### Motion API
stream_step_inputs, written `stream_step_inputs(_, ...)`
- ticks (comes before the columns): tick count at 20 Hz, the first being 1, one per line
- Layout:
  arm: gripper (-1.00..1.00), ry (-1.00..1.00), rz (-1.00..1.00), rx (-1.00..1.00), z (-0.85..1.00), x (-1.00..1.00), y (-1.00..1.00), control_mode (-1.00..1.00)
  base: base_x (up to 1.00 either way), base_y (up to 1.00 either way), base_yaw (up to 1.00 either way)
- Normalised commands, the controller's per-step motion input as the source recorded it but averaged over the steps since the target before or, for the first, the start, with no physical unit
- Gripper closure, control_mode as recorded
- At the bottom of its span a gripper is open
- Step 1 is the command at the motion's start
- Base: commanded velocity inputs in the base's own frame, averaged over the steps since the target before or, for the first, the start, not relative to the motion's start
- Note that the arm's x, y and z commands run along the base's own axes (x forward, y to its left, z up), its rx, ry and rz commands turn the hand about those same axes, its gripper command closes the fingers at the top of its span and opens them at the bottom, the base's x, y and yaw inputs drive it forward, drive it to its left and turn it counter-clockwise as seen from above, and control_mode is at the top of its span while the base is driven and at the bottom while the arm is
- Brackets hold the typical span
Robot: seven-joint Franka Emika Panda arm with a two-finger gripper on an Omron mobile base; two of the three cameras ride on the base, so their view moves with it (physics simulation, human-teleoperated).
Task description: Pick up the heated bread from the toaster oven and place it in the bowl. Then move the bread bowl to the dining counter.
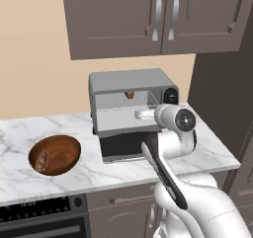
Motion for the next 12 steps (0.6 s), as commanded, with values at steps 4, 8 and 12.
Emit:
stream_step_inputs(4, -1.00, -0.02, 0.00, 0.00, 0.05, 0.18, 0.00, -1.00, 0.00, 0.00, 0.00)
stream_step_inputs(8, -1.00, -0.01, 0.00, 0.00, 0.06, 0.31, 0.00, -1.00, 0.00, 0.00, 0.00)
stream_step_inputs(12, -1.00, 0.00, 0.00, 0.00, 0.01, 0.36, 0.00, -1.00, 0.00, 0.00, 0.00)
